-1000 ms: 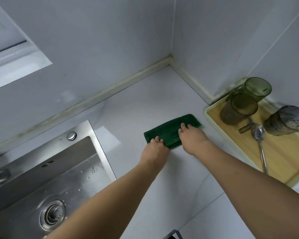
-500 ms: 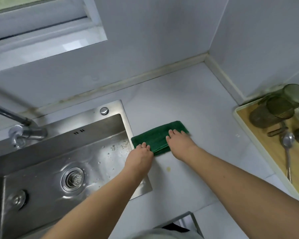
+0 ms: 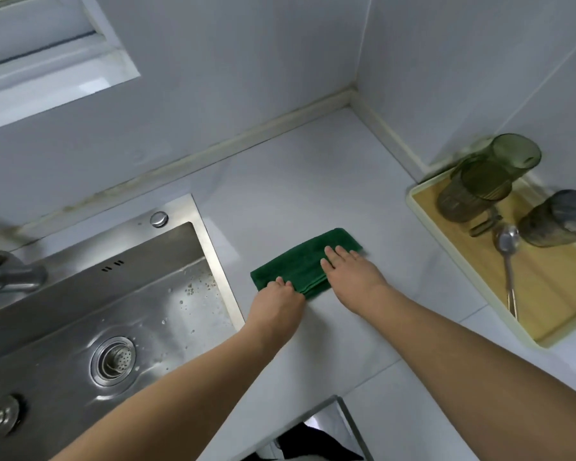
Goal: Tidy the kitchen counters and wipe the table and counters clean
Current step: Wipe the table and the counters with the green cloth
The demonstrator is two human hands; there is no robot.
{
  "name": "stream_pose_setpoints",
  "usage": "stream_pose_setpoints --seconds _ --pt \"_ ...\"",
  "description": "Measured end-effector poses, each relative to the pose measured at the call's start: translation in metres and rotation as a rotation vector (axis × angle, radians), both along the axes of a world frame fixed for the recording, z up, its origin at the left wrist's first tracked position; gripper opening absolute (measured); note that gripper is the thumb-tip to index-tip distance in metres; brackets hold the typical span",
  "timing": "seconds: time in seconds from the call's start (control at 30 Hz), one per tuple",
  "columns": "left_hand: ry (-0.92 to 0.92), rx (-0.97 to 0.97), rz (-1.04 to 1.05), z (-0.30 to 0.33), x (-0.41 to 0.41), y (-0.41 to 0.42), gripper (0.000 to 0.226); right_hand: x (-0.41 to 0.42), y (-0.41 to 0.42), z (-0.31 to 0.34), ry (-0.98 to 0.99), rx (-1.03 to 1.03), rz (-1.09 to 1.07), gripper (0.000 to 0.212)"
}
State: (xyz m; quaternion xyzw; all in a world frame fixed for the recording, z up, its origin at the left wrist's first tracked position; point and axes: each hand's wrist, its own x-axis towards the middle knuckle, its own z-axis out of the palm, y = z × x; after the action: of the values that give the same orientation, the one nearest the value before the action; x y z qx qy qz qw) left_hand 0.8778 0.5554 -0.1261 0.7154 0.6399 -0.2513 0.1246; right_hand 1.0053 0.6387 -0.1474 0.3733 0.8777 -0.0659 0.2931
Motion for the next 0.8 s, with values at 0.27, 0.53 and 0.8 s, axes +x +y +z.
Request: stream_pose_setpoints --seconds 0.27,0.53,0.8 --pt "-0.036 0.072 -0.203 -0.01 0.083 0.079 0.025 0.092 0.056 0.004 -0.043 0.024 -0.203 0.067" --pt "0.02 0.109 -0.306 -0.021 0.121 0.101 0.025 0.127 0.073 0.0 -0.007 0.011 -0.262 0.067" --pt "-0.02 0.041 -0.25 -0.021 0.131 0.064 0.035 0.134 0.038 0.003 -0.088 -0.03 -0.355 0.066"
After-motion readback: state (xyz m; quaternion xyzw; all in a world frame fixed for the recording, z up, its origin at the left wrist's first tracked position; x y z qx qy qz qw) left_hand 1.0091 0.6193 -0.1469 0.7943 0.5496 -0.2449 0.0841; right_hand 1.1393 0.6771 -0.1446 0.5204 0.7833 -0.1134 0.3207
